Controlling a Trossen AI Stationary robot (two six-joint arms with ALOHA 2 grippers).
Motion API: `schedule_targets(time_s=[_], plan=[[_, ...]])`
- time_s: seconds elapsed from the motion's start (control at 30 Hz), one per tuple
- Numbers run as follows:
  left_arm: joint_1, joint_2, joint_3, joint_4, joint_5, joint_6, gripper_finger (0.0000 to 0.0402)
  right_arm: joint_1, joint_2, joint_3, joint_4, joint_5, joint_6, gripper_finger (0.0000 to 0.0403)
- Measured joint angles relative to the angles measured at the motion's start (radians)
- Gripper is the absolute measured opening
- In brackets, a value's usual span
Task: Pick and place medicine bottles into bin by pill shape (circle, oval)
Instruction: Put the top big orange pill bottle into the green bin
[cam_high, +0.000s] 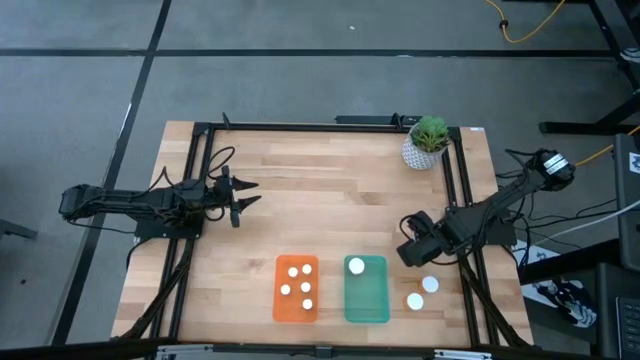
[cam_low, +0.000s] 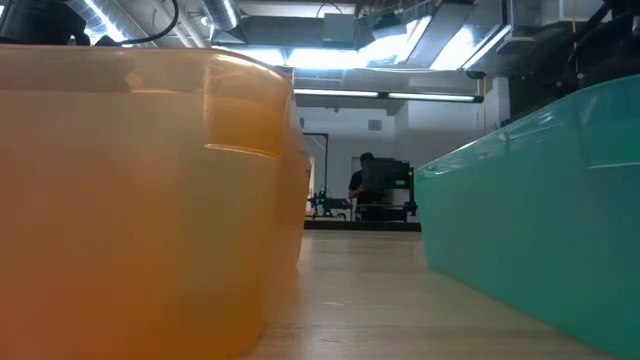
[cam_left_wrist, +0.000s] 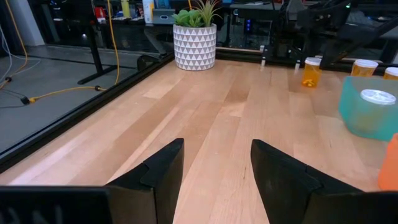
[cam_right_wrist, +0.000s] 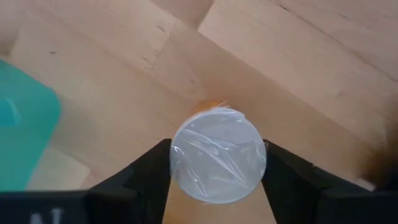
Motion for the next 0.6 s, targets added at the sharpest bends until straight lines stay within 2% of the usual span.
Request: schedule_targets(time_s=[0.17, 0.33, 0.6], plan=[[0.0, 0.0, 0.0, 0.0, 0.0, 0.0, 0.0179, 0.0, 0.001, 0.075, -0.055, 0.03, -0.005, 0.0217], [0.0, 0.0, 0.0, 0.0, 0.0, 0.0, 0.0179, 0.0, 0.007, 0.188, -0.138, 0.123, -0.037, 0.0216], [0.0, 0.0, 0.0, 0.0, 0.0, 0.0, 0.0179, 0.0, 0.113, 0.395, -0.18, 0.176, -0.129, 0.0215]])
